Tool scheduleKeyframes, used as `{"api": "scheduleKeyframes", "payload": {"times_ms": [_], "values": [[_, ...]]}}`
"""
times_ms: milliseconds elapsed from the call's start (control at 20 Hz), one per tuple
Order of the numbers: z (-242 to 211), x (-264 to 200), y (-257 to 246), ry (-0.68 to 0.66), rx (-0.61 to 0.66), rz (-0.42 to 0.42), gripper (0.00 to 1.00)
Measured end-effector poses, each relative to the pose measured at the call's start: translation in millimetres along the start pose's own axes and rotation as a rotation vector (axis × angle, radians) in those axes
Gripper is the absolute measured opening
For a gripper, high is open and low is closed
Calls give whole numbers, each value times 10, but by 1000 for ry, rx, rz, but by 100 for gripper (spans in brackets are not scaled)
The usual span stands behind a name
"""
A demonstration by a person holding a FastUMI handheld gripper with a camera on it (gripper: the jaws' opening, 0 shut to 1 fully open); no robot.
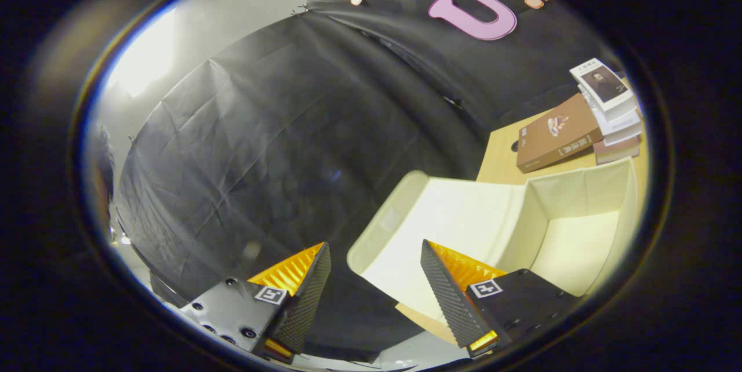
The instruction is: Open the storage box then place both shoes into the box .Put the left shoe in first, then the right shoe, with the right side of both shoes facing outward in a uniform manner.
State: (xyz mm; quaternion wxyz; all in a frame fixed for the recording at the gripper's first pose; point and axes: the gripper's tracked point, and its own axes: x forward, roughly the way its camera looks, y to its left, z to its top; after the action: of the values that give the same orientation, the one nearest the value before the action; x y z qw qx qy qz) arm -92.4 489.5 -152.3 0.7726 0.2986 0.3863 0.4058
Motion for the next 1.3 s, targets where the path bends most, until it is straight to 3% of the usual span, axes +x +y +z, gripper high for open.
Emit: {"api": "scheduleKeyframes", "payload": {"times_ms": [300,800,1050,1300], "values": [[366,-661,-593,-94,-57,-135,98],[902,-2368,-1938,-266,-336,-595,100],[762,-2924,-2466,-222,-424,-761,100],[313,-3205,-2985,-93,-414,-840,100]]}}
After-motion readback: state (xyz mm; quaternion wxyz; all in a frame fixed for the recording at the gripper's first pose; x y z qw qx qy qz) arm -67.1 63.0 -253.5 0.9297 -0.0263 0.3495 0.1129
